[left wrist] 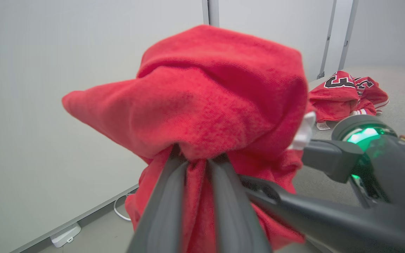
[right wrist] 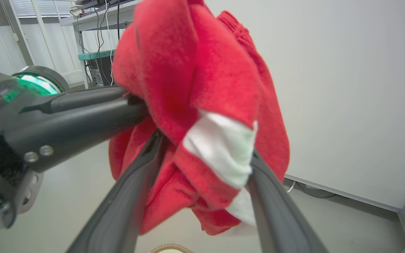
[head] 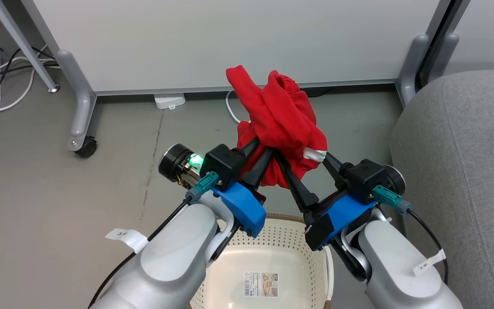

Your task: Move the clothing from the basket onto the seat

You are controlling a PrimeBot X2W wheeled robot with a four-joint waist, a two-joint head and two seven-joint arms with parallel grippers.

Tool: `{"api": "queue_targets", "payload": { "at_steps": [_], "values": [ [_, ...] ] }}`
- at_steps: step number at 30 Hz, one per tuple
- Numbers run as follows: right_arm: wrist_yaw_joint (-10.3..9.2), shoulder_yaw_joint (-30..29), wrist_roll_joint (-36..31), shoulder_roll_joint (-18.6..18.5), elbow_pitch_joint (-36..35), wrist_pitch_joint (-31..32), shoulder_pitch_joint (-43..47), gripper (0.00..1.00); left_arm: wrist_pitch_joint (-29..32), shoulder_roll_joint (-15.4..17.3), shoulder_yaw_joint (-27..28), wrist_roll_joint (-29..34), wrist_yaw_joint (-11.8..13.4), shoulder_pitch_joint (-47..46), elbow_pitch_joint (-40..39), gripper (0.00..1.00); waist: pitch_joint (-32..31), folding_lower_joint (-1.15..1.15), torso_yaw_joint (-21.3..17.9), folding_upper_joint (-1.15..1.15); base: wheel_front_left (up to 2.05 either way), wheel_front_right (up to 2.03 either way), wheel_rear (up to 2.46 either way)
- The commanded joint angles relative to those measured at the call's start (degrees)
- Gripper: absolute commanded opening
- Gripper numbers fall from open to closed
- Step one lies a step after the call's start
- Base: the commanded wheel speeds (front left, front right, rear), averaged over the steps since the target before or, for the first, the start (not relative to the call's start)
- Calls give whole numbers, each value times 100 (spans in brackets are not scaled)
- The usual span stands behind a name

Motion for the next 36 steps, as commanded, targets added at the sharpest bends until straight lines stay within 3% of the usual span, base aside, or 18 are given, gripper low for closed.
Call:
{"api": "queue_targets", "payload": {
  "at_steps": [1,2,3,31,32,33,36],
  "values": [
    [3,41,45,8,57,-1,-108,47,-28,-18,-4,28,-12,-74,2,0,3,-1,-3,0,0,0,0],
    [3,53,65,18,79,-2,-129,36,-28,-24,-4,30,-19,-79,10,0,5,-1,-4,0,0,0,0],
    [3,86,85,28,102,-1,-141,0,-28,-27,-4,35,-29,-84,16,0,5,-1,-3,0,0,0,0],
    [3,118,196,37,47,-2,-120,0,-22,-85,127,172,-121,-40,148,0,-46,-1,2,0,0,0,0],
    [3,116,198,32,47,-2,-122,0,-22,-85,128,194,-102,-52,157,40,-47,-1,2,0,0,0,0],
    [3,111,194,31,42,-2,-122,0,-22,-85,115,235,-60,-76,162,100,-49,-1,2,0,0,0,0],
    [3,96,193,21,36,-2,-121,0,-22,-89,137,259,-51,-71,177,100,-52,-1,3,0,0,0,0]
  ]
}}
